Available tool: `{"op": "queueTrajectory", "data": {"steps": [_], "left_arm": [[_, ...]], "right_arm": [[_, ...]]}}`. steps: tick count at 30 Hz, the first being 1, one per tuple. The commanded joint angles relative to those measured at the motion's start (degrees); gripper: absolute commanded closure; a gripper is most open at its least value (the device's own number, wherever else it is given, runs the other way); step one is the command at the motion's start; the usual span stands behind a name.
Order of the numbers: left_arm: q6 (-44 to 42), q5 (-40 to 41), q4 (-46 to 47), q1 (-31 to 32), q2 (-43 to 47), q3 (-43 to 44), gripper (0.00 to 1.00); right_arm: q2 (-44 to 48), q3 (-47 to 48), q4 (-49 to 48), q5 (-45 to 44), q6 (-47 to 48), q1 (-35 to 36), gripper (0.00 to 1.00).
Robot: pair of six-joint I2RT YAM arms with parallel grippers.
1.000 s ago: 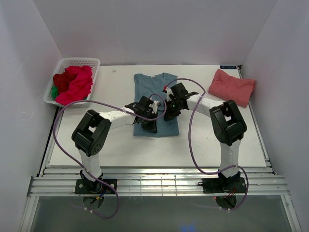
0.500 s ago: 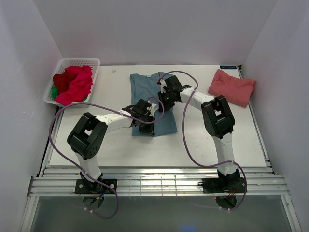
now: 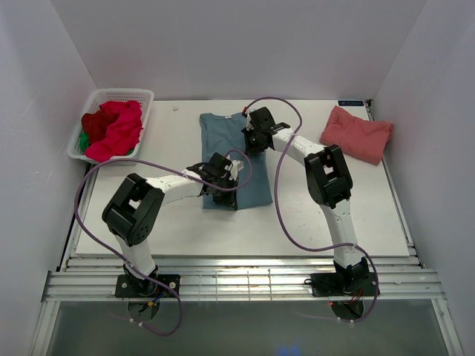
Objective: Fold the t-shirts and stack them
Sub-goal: Fold the folded rectangular tshirt in 1/3 of the way, then grab one side of the 2/3 rectangular tshirt with both arms
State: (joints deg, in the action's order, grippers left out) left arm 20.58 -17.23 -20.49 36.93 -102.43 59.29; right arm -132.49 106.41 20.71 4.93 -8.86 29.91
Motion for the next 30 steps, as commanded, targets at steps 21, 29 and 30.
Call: {"op": "queueTrajectory", "data": {"steps": [21,29,30], "left_arm": [[-0.5,35.4,-11.3,0.7,6.0,12.7,0.46],[3.2,32.7,-13.3,0.6,8.0,3.2,0.44],[3.2,32.9,-13.2,0.5,7.9,2.8,0.43]], "right_arm": [[24.9,-19.7,8.7,-2.2,1.5,-0.6,0.34],[33.2,-34.7,8.9,0.9,-1.2,0.1,0.25],[33.2,-35.3,8.8,1.6,-1.2,0.1,0.25]]}}
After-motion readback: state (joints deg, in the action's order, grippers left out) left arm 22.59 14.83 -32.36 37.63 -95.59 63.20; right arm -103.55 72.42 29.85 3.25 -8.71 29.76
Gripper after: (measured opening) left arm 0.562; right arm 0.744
